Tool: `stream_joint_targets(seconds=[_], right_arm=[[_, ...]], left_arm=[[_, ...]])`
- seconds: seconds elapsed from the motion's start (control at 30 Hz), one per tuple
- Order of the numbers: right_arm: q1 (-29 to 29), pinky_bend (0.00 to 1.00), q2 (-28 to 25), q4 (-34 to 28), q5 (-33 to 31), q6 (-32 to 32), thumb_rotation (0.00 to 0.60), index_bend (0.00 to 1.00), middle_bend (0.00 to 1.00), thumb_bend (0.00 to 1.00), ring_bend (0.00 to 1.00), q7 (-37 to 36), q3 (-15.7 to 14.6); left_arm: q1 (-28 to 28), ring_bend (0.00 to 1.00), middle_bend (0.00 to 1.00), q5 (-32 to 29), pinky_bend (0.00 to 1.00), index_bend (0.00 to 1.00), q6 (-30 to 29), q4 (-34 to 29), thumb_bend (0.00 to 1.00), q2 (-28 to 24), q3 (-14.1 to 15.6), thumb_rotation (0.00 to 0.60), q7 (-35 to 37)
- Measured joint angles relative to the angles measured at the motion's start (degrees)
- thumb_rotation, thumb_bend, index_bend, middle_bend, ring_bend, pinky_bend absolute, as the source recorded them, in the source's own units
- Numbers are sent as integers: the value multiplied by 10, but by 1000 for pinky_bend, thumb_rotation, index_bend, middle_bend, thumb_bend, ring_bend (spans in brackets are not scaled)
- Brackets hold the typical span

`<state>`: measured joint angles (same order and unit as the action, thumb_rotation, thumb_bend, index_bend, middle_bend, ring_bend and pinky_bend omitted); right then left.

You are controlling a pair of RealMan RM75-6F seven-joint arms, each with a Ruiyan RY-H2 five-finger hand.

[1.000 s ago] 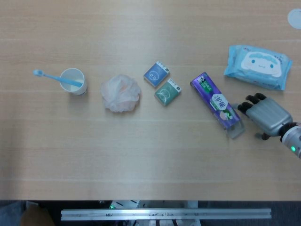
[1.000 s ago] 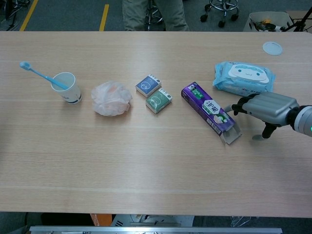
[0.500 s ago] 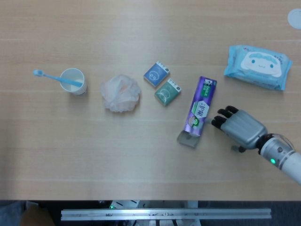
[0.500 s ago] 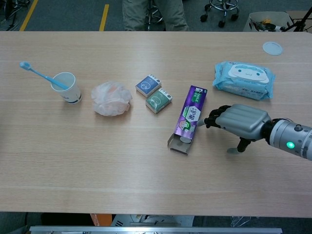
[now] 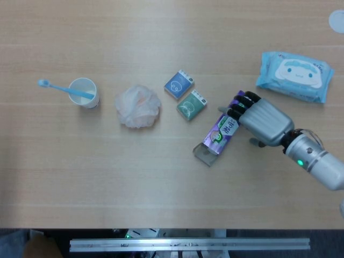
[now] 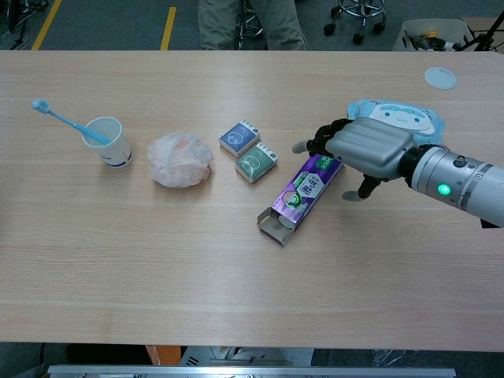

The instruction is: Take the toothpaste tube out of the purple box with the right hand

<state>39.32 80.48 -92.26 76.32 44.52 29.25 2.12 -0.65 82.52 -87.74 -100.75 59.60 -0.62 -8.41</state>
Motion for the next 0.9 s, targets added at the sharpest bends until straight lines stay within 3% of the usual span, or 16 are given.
stream_joint_targets(seconds=[0.6,0.77,0.9], right_arm=[[58,147,119,157,-65,-35,600,125,229,94,132,63,2],[59,175,138,189,-69,-27,600,229,284,96,175,60,-2],[57,303,148,212,-61,-15,600,384,378,139,278,50,-4]], left_arm=[[-11,0,0,-4,45,0,-6,1,319,-4,2,600,11],[-12,0,0,-1,45,0,-7,2,319,-5,3,600,19],[-13,0,0,-2,45,0,-5,3,319,-5,3,600,20]])
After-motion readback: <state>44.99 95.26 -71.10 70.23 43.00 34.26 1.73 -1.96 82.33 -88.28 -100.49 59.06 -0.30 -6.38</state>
